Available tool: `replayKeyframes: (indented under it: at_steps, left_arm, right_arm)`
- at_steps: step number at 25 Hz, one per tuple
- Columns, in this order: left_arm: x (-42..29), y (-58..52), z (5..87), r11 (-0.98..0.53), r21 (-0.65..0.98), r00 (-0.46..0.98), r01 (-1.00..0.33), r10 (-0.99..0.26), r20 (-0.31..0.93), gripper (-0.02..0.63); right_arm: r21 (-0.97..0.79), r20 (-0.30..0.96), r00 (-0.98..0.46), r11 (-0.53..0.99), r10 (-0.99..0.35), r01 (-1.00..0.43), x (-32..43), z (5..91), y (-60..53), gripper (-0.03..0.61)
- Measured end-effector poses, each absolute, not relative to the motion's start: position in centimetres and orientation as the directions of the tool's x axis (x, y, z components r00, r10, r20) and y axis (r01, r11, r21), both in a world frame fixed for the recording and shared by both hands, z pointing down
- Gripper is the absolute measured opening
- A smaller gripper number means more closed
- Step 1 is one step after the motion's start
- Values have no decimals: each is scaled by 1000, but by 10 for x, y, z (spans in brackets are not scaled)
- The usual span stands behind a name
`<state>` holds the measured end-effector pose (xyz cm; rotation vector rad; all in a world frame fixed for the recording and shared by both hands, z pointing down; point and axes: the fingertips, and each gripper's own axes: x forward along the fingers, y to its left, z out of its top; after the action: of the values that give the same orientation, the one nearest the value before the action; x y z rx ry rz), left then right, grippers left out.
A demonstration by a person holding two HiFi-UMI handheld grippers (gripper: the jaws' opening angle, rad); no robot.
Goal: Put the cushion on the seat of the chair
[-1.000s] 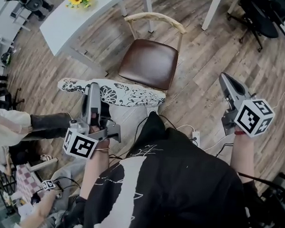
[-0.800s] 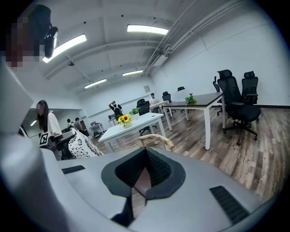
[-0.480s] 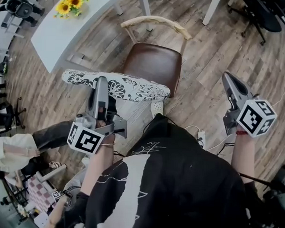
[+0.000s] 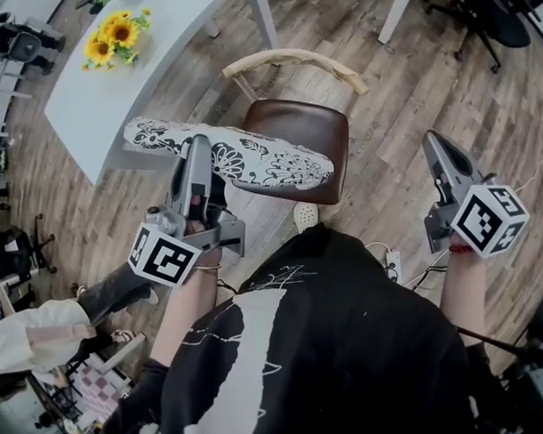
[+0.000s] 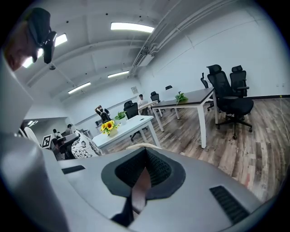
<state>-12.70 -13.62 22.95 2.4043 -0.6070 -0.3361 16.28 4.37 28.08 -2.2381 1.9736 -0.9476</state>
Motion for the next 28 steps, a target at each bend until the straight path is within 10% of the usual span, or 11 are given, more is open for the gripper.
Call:
replayKeyframes:
  at_steps: [28]
  left_arm:
    - [-57,-230,292,-613,736,849,-288,-519,-100,21]
  right_arm:
    - [-305,504,75,-258,-861,-917,210,282,-43,15]
